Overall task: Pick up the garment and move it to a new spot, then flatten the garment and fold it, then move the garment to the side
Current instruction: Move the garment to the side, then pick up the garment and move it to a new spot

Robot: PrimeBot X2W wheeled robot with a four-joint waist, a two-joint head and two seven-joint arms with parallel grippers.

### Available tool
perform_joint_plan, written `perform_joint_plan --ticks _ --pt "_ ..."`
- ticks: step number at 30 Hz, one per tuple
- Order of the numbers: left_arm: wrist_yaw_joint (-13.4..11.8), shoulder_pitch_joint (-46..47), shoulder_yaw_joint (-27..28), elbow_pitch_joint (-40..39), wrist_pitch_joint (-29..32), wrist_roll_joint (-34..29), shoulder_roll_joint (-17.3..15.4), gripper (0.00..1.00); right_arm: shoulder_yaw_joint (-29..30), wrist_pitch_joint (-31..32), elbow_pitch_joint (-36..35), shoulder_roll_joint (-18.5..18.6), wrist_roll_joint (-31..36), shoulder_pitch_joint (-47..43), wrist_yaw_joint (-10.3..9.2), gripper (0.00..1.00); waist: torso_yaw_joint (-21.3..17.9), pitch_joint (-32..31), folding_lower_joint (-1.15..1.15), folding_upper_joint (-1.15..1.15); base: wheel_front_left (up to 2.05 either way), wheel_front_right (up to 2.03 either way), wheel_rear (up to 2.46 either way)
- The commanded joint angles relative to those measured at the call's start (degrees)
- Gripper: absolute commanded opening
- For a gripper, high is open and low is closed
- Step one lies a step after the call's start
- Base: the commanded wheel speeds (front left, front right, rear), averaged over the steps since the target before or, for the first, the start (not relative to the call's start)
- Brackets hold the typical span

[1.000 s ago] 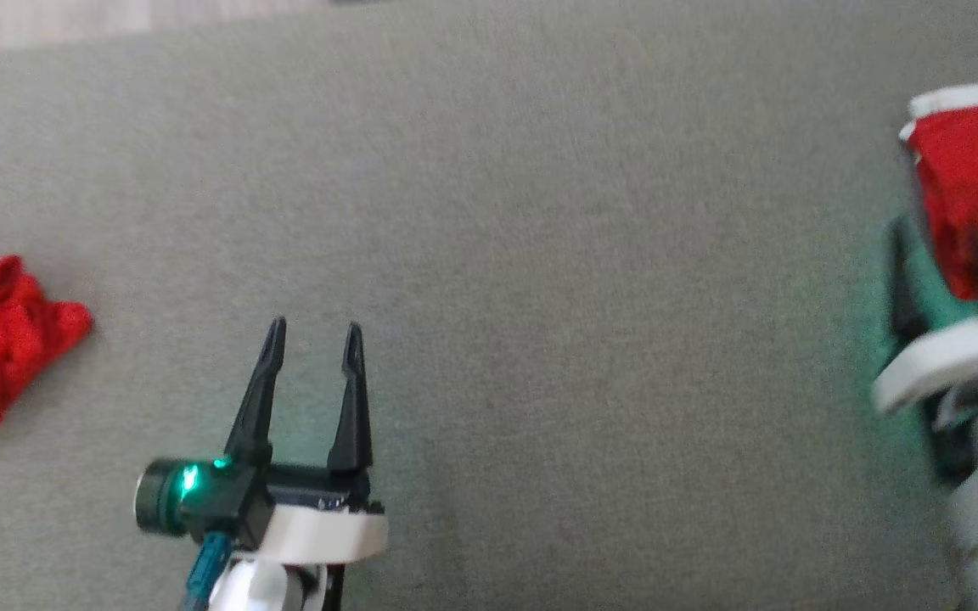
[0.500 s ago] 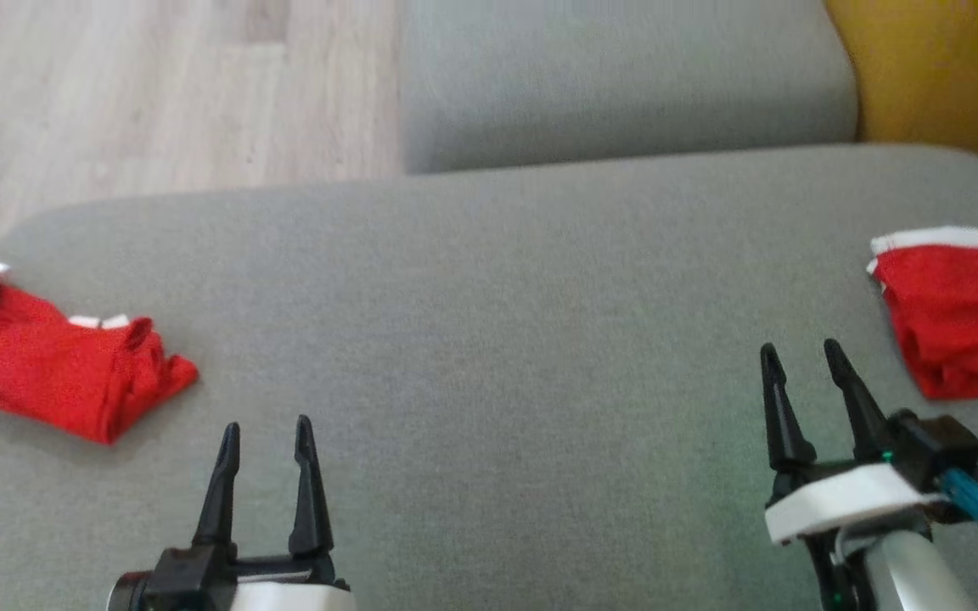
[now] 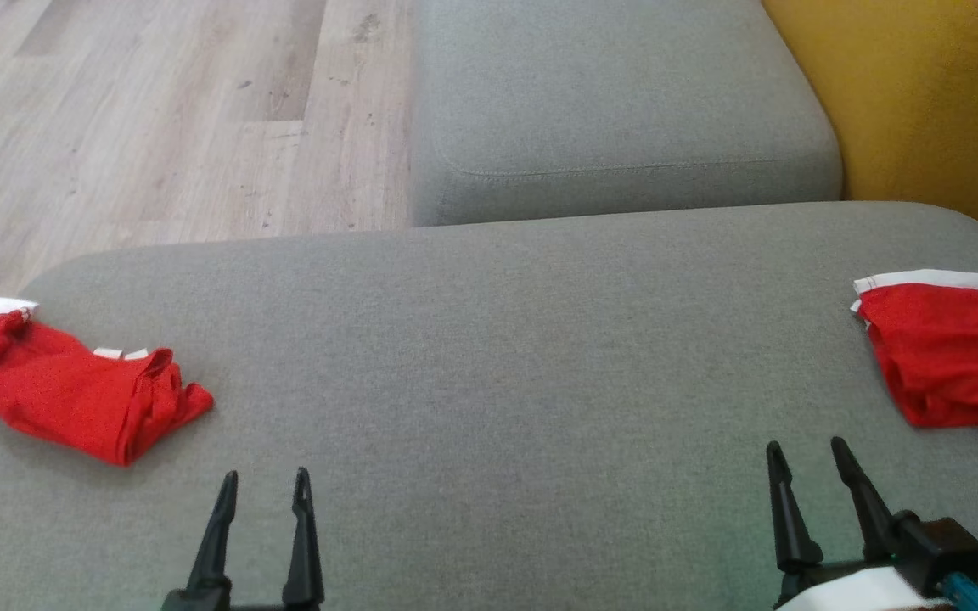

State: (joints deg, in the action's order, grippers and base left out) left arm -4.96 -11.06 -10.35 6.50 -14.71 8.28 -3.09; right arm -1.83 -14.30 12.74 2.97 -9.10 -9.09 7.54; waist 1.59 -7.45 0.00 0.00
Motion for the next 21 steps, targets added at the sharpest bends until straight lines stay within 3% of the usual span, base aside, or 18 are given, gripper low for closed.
perform_joint_plan --ticks 1,21 --pt "0.28 1.94 2.69 -1.66 -0.29 -0.55 0.18 1.0 -1.78 -0.69 -2.24 0.2 0.94 2.0 -0.05 1.0 -0.31 0.07 0.0 0.0 0.0 0.0 0.0" --pt "0.61 0.94 3.83 -1.9 -0.29 0.26 0.21 1.0 -2.47 -0.7 -2.3 -0.08 0.02 1.73 -0.05 1.0 -0.56 -0.62 0.0 0.0 0.0 0.0 0.0"
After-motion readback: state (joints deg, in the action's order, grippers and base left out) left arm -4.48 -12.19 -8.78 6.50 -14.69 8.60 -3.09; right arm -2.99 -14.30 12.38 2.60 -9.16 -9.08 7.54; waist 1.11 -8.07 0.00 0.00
